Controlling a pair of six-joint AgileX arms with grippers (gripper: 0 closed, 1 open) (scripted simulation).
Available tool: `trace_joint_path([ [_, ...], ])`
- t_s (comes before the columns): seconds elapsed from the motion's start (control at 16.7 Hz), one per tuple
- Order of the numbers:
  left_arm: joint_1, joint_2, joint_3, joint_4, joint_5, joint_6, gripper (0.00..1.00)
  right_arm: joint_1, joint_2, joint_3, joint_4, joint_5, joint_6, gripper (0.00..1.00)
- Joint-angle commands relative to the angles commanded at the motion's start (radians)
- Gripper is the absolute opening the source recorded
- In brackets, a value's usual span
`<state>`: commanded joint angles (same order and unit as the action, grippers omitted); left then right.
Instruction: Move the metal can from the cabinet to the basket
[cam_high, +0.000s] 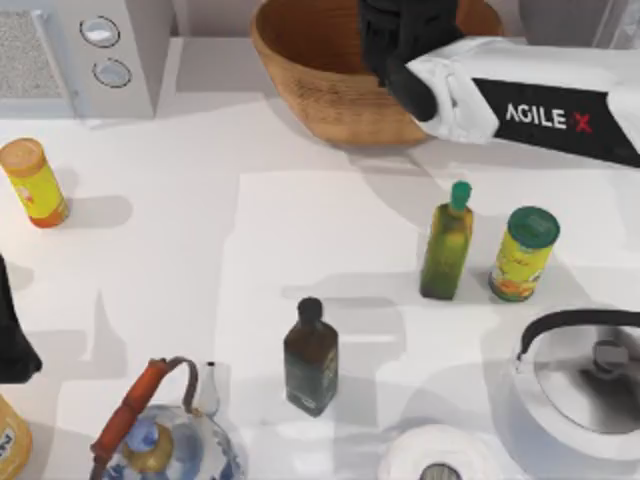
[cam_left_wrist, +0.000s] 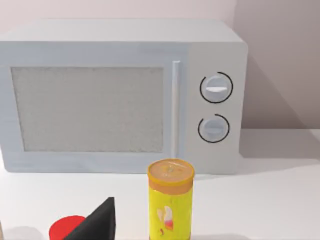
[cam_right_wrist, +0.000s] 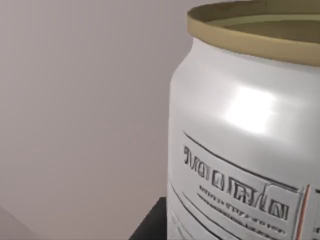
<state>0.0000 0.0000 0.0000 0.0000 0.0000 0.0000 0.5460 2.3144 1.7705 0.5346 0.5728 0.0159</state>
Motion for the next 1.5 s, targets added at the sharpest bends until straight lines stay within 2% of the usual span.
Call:
trace_joint_path([
  [0.48, 0.000, 0.000, 0.000, 0.000, 0.000, 0.000, 1.00, 0.000, 0.000, 0.000, 0.000, 0.000, 0.000, 0.98],
  [1.5, 0.000, 0.000, 0.000, 0.000, 0.000, 0.000, 1.00, 0.000, 0.000, 0.000, 0.000, 0.000, 0.000, 1.00],
])
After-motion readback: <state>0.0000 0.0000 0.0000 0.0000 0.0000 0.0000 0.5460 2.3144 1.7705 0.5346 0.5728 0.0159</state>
